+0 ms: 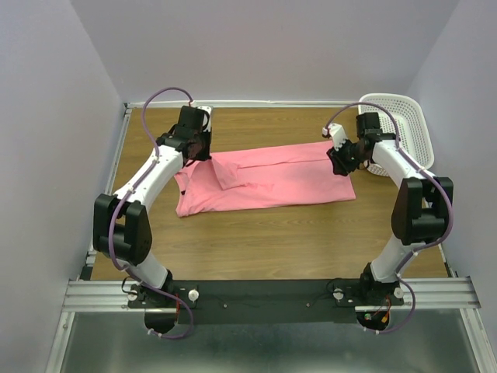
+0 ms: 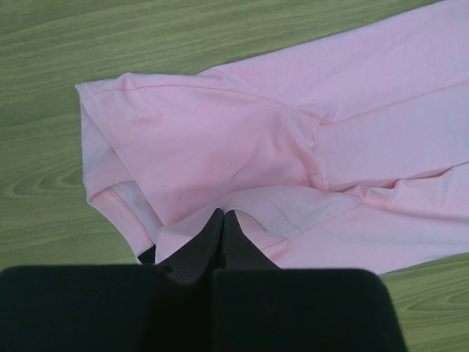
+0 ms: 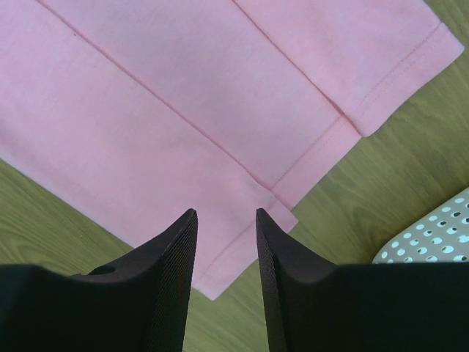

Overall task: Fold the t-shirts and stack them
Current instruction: Fold the tshirt

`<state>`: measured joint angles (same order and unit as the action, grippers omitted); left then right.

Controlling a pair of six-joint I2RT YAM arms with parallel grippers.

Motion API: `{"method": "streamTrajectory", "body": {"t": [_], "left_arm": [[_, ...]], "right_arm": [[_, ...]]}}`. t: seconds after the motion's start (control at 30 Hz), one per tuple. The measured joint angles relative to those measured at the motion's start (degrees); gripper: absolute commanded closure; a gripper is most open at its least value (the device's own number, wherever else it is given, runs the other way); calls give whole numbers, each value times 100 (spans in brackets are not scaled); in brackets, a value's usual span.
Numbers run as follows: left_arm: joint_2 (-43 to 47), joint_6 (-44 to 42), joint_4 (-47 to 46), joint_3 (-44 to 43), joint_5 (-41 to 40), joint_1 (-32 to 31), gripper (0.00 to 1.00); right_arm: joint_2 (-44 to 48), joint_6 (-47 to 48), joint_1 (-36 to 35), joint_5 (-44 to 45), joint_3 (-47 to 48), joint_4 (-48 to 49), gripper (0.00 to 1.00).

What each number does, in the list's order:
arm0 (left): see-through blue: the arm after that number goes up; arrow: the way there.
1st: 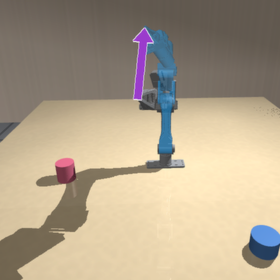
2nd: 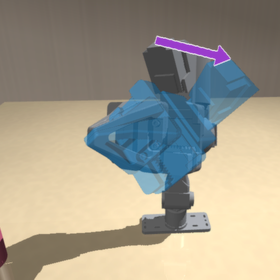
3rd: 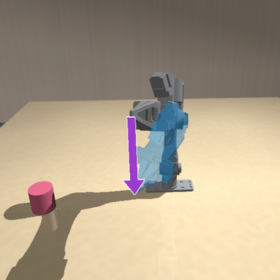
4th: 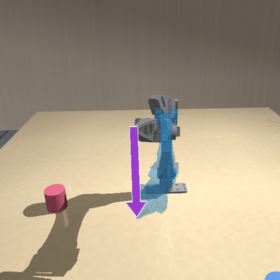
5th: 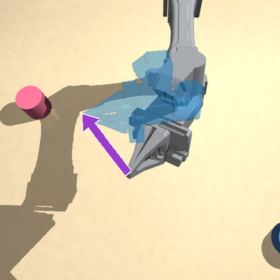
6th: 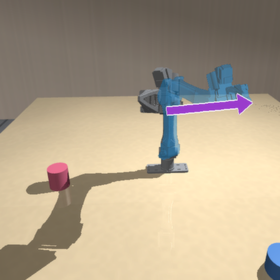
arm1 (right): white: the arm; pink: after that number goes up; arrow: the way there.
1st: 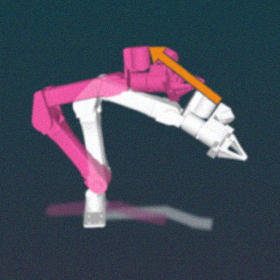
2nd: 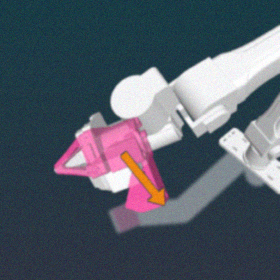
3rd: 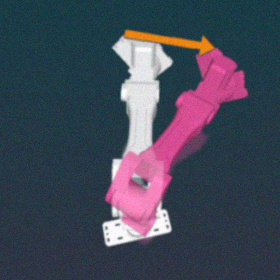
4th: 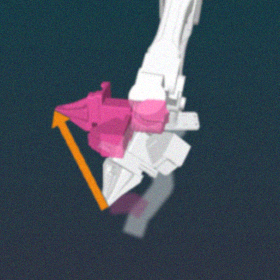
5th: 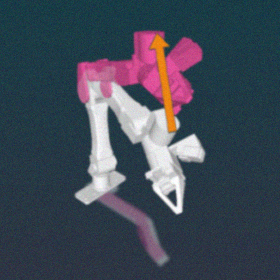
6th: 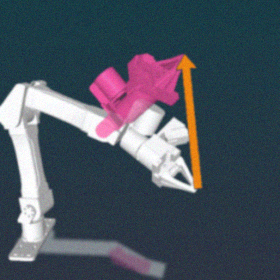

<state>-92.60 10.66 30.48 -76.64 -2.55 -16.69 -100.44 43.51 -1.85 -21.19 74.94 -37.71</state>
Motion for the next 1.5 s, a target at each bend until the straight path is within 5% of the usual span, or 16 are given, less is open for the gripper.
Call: {"method": "streamTrajectory", "body": {"t": [0.1,0.13,0.23,0.47,0.57,0.8,1.0,1.5], "left_arm": [[-37,2,4,-61,-2,9,96],[-81,4,0,-107,-2,9,79],[-328,11,-13,-286,-13,11,54],[-776,199,-52,-802,-785,13,42],[-127,295,-485,-579,-1143,13,19],[3849,688,-1880,1403,-984,479,16],[6142,837,-2345,3193,-1043,575,11],[6673,874,-2133,3713,-1113,575,11]], "right_arm": [[0,-2,0,-59,-4,4,54],[0,-4,0,-76,-4,7,54],[11,-4,-2,-201,-13,15,53],[365,7,-509,-664,-146,15,52],[511,42,-1388,-859,-151,46,53],[-57,-802,-3823,-387,273,782,52],[-1502,-2013,-4686,828,1799,1449,50],[-2981,-2774,-5029,2350,2817,1703,50]]}}
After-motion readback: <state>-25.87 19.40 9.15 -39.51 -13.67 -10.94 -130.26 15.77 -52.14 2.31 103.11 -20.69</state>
